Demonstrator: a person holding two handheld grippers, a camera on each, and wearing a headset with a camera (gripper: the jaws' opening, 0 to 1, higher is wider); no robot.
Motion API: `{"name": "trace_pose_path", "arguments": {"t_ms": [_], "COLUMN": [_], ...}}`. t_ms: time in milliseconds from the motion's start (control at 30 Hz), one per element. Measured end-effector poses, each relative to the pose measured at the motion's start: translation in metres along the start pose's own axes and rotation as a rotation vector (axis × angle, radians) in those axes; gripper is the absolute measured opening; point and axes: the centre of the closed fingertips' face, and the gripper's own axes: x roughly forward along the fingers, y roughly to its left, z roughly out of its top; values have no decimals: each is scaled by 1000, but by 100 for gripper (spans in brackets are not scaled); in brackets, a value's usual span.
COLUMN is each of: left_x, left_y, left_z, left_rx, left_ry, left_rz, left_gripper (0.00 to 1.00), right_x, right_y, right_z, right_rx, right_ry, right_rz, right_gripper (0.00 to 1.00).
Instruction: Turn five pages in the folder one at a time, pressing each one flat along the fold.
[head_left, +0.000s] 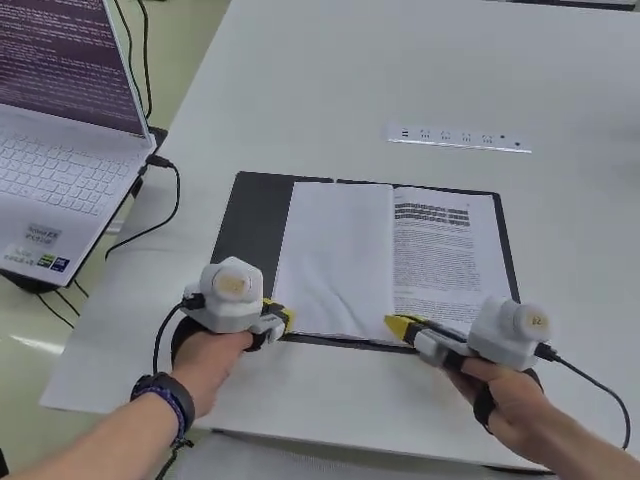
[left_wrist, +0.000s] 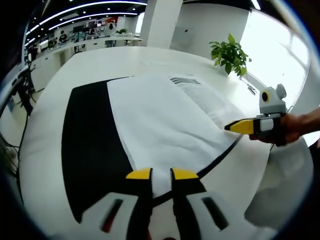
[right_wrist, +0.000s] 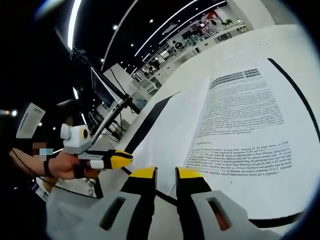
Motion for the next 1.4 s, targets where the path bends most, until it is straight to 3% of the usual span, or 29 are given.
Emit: {"name": "trace_pose_path", "arguments": {"t_ms": [367,633,867,1133,1233,1400], "left_x": [-28,-51,-72,-96,-106,-119], "left_y": [-7,-16,-21,-23,-25,-29], "left_z": [26,43,54,59,58,53], "left_rx": [90,152,180,168,182,189], "left_ry": [-54,-93,-120,-150,-151,-146], "left_rz": [-7,-26,-29,-26,-23,-33], "left_gripper": [21,29,37,48,51,62], "right_x": [-35,-71,-104,-132,-137,-145], "right_y": [-2,-8,-13,-11,-9,-6], "right_z": [18,38,50,45,39,31], "right_rx": [-150,-229,-239,-248,-279,-322], "right_ry": [17,-30,-91,-121,-100,-56], "right_rz": [-22,-61,-114,-171,-182,-202], "right_gripper": [31,43,53,67,75,77]}}
